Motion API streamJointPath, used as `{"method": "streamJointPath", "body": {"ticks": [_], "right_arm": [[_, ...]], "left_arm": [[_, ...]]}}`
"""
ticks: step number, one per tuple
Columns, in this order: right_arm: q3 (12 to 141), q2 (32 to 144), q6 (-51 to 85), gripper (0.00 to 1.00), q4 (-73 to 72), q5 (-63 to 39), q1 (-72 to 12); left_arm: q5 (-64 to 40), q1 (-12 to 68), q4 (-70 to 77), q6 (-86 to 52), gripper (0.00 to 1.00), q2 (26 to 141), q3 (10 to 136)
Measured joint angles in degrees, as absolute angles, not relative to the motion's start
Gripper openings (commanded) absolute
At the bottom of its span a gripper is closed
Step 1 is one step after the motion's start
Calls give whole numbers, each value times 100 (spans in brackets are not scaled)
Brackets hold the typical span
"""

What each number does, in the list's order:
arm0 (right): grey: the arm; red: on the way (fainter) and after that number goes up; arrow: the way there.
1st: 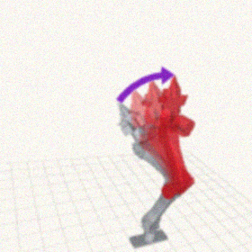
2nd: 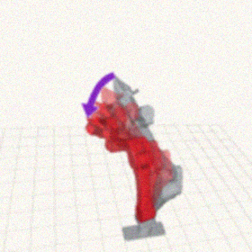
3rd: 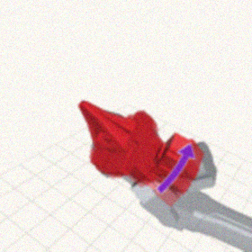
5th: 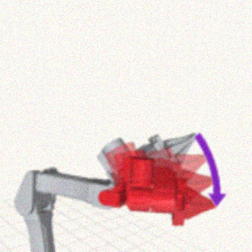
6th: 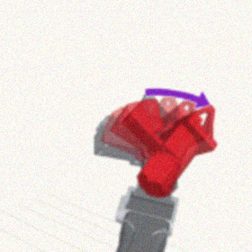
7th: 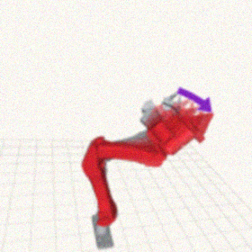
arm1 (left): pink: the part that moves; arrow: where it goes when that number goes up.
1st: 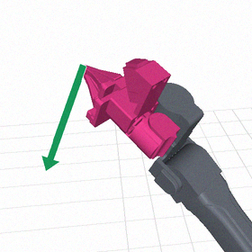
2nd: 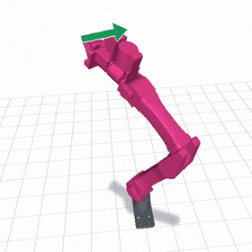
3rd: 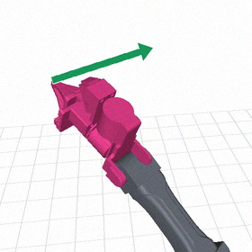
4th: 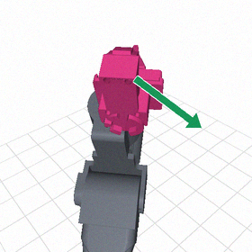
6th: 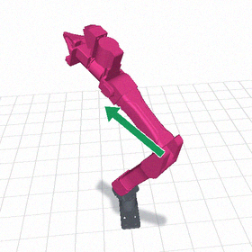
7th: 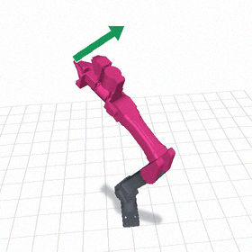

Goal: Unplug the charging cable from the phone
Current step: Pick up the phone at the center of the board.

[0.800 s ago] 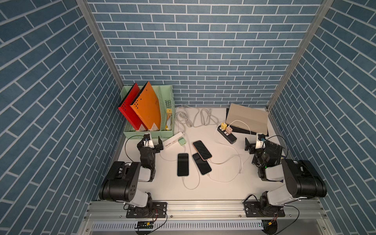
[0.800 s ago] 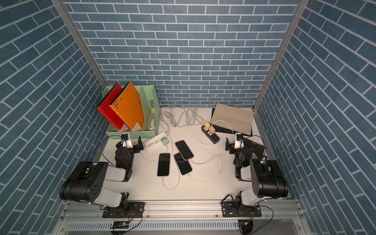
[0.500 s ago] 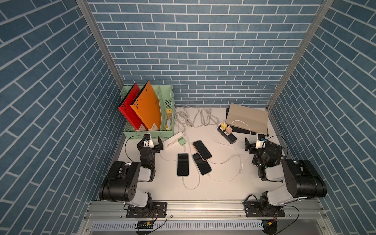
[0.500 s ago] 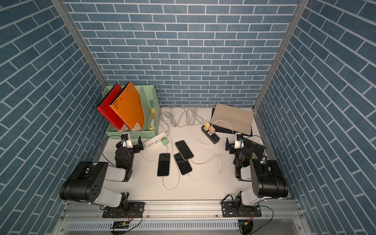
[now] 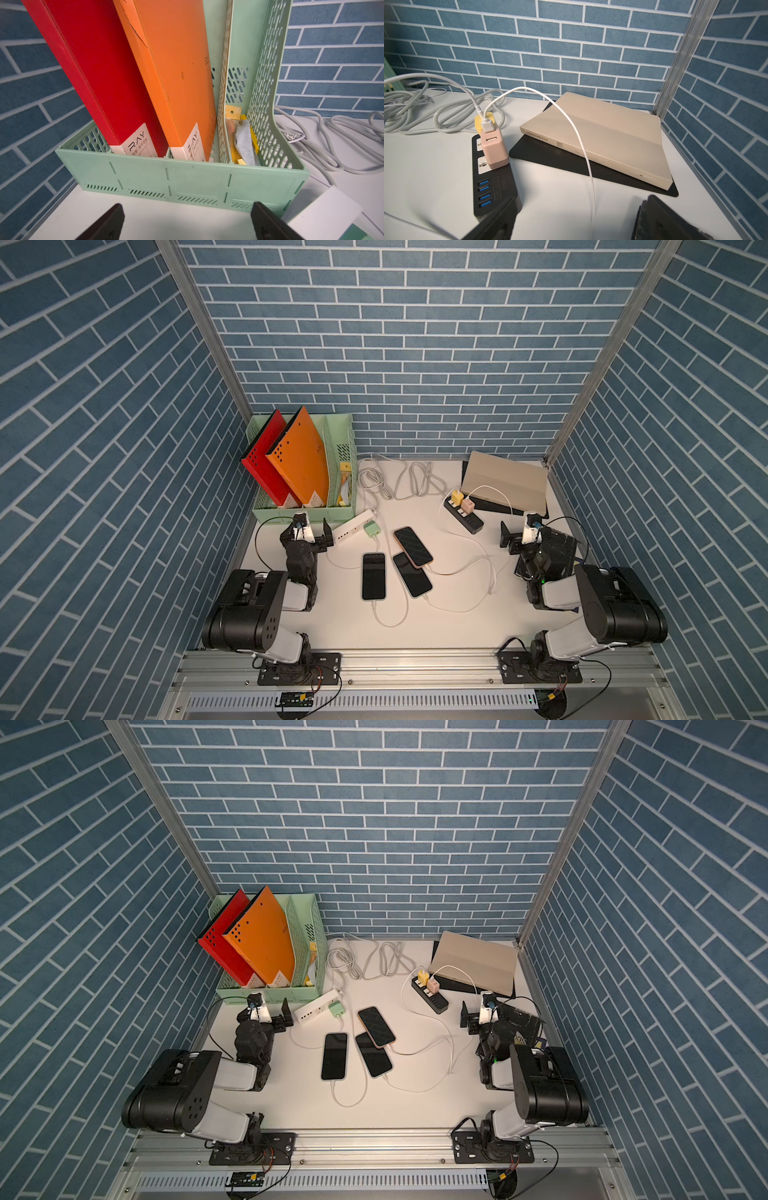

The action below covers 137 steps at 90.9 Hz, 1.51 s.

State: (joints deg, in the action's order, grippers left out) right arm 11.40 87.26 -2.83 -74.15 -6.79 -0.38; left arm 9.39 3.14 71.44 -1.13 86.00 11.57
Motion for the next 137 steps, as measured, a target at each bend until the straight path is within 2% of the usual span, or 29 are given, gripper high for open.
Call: {"method": "streamJointPath", "body": {"ticks": [20, 34, 44, 62, 84, 96, 116, 137], "right_arm": [[1304, 8296, -285, 100, -6777, -659, -78], [1737, 7614, -281, 99, -5828, -539, -268], [2451, 7395, -209, 99, -4711, -545, -408], [4056, 7435, 21, 99, -2324, -626, -819], [6281, 8447, 281, 99, 727, -690, -1588], [6989, 9070, 480, 100, 1946, -784, -2001], [7769, 9782, 683, 99, 3148, -1260, -2799], [8318, 10440, 727, 100, 3354, -1439, -3553]], "left_arm": [[939, 314, 6945, -113, 100, 8560, 1288], [1009, 314, 5286, -78, 100, 8241, 2399], [1022, 314, 4287, -228, 100, 8138, 3251], [980, 314, 2786, -821, 100, 8147, 3924], [893, 342, 1979, -1251, 100, 7966, 4038], [794, 375, 1824, -1363, 100, 7717, 4038], [526, 434, 1651, -1527, 100, 7507, 4040], [355, 528, 1522, -1684, 100, 7212, 4014]]}}
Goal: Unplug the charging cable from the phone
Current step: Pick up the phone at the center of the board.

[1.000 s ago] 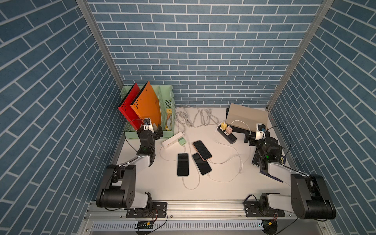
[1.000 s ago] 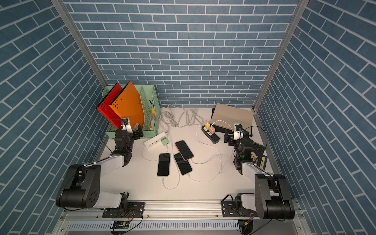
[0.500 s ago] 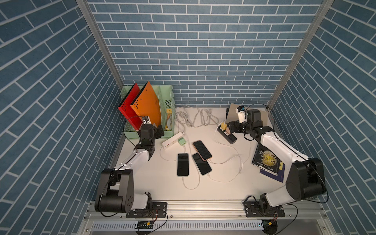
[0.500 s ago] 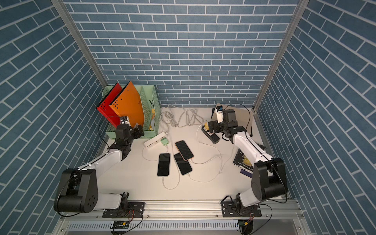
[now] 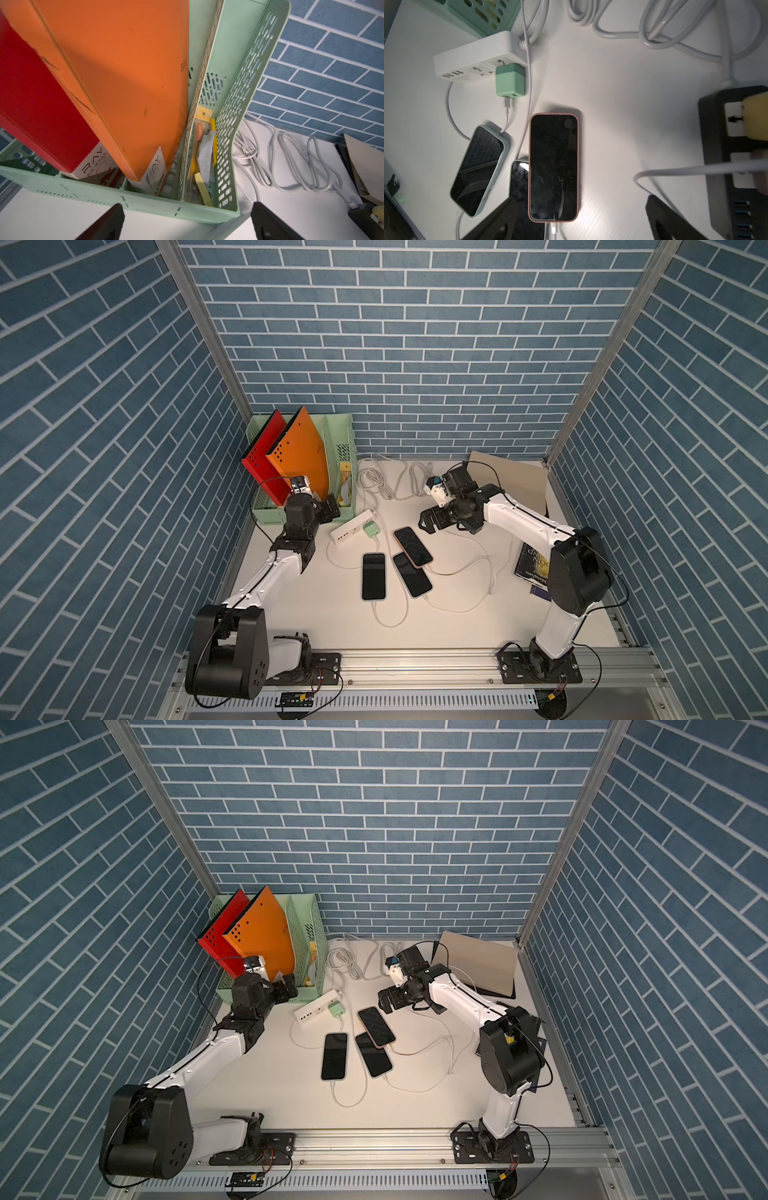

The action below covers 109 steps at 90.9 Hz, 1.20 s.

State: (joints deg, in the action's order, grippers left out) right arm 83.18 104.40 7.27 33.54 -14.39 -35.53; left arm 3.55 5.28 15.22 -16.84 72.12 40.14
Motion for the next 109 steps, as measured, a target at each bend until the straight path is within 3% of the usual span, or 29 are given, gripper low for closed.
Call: {"method": "streamJointPath", "body": {"ticks": [53, 97, 109], "right_arm": [[9061, 12099, 720, 99, 3343, -1627, -4025], [9157, 12269, 705, 99, 3295, -1535, -4082], [9157, 12272, 709, 94, 3291, -1372, -4141]], "left_arm": [[226, 528, 1481, -1822, 100, 6914, 3756], [228, 528, 1481, -1826, 100, 6914, 3756], [231, 528, 1481, -1826, 100, 6914, 3756]]}}
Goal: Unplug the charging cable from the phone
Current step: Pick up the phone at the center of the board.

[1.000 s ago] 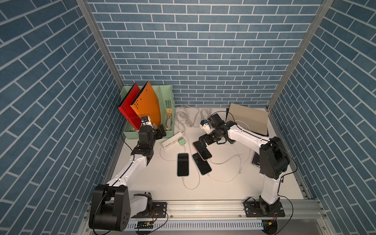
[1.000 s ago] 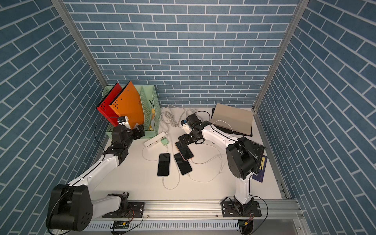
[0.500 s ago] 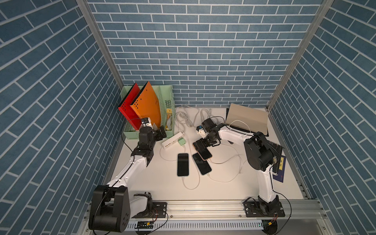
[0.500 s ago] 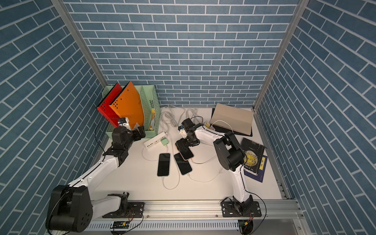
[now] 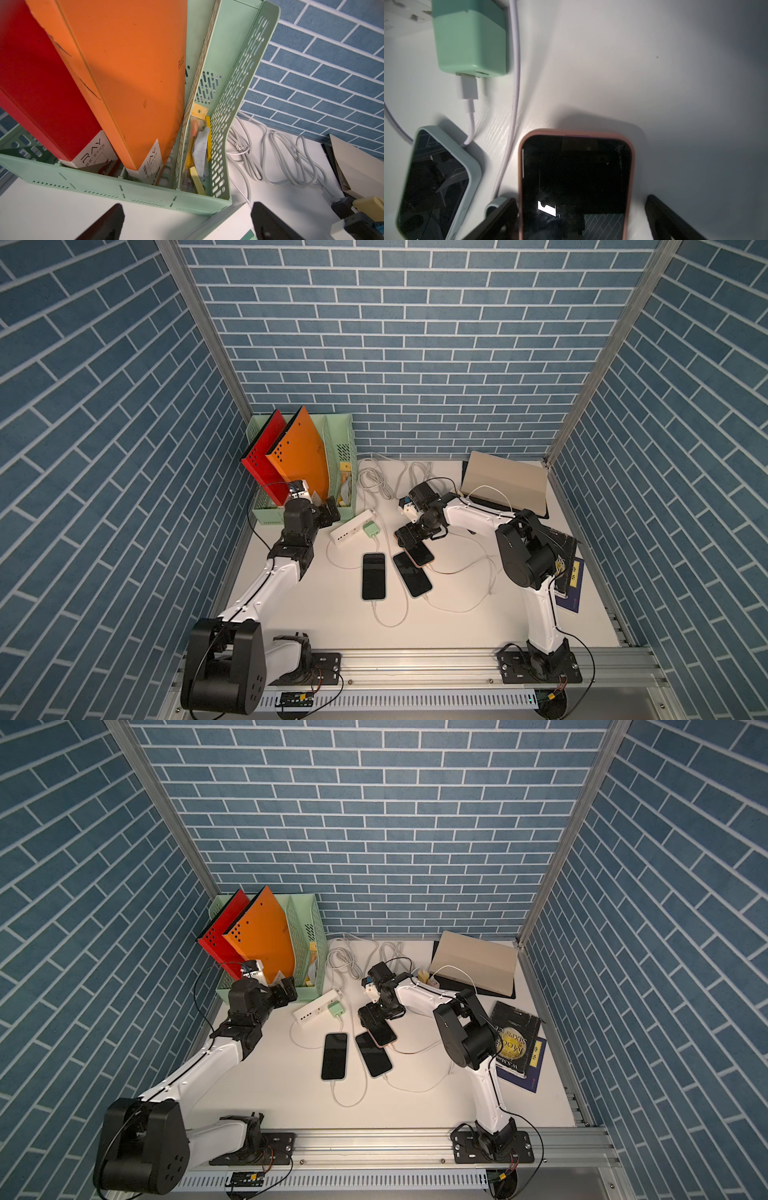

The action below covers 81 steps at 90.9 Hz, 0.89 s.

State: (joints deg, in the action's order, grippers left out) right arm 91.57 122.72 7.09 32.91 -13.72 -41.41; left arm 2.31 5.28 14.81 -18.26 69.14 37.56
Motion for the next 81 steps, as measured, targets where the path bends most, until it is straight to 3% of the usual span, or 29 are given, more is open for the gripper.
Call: {"method": "streamJointPath", "body": {"ticks": [27, 56, 81], "right_arm": [[9157, 12293, 709, 83, 3275, -996, -4281], [9194, 12302, 709, 61, 3280, -773, -4344], [9279, 12300, 722, 55, 3288, -939, -4241]], "left_arm": [[255, 528, 1479, -1826, 100, 6914, 3756], [314, 528, 1413, -1826, 100, 6910, 3756], [204, 528, 1133, -1951, 100, 6910, 3863]]}}
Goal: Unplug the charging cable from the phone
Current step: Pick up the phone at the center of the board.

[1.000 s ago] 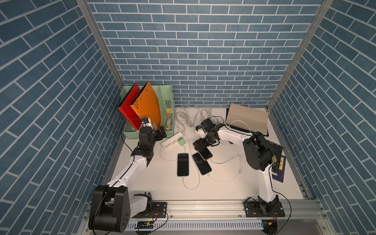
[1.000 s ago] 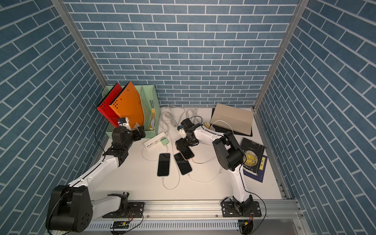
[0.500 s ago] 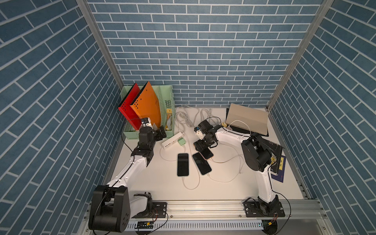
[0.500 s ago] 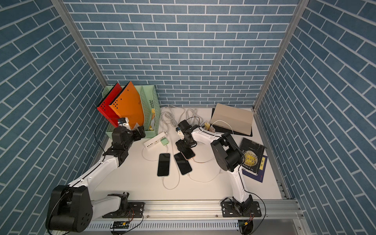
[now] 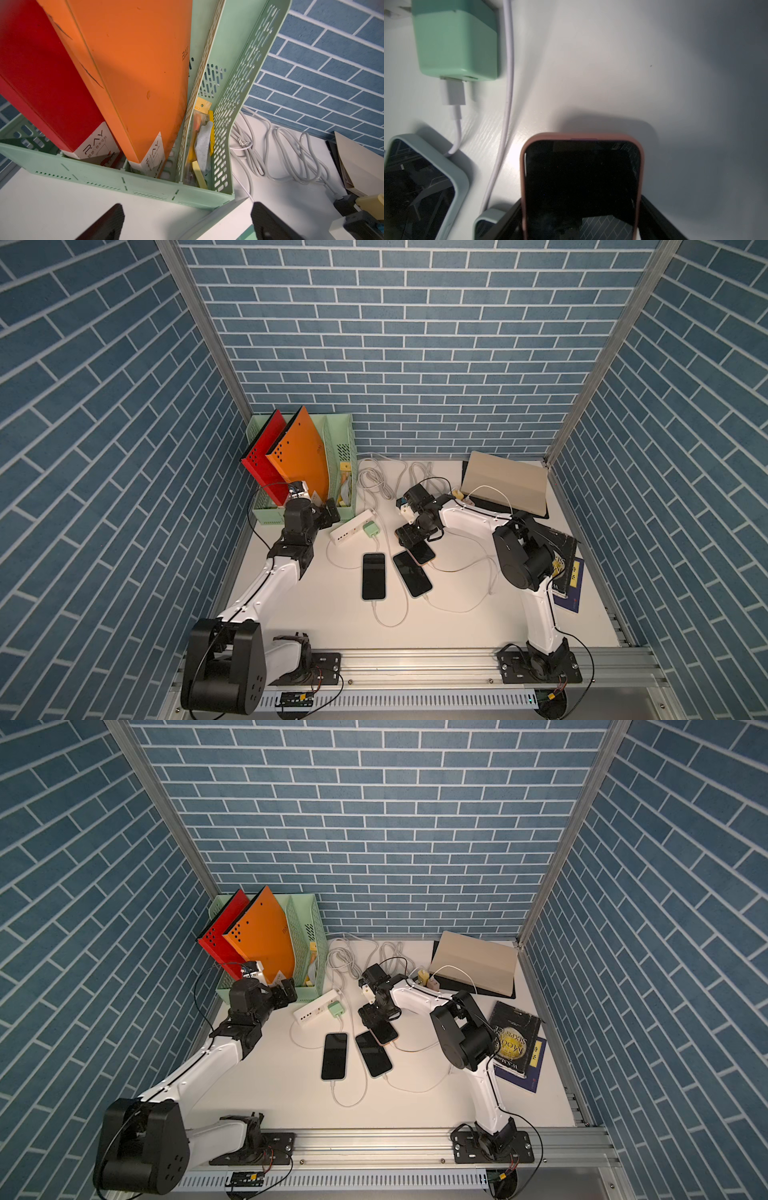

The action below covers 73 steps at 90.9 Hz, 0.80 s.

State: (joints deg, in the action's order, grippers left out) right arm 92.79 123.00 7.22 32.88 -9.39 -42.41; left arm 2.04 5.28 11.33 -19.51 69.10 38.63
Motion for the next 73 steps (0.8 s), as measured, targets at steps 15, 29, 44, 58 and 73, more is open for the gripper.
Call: {"method": "streamJointPath", "body": {"ticks": [15, 29, 44, 58, 73], "right_arm": [[9327, 12193, 786, 53, 3159, -1723, -3861], [9327, 12029, 1146, 50, 2792, -2867, -3306], [9181, 11795, 1855, 48, 1918, -4056, -2880], [8884, 11500, 2637, 48, 1063, -4807, -2816], [8449, 11207, 3487, 48, 119, -5317, -2805]], "left_arm": [[-139, 528, 989, -2053, 100, 6845, 4106], [-589, 528, 952, -2231, 100, 6777, 4353], [-1258, 530, 974, -2488, 100, 6770, 4445], [-1824, 530, 972, -2683, 100, 6775, 4484], [-2453, 534, 1234, -3079, 100, 6775, 4506]]}}
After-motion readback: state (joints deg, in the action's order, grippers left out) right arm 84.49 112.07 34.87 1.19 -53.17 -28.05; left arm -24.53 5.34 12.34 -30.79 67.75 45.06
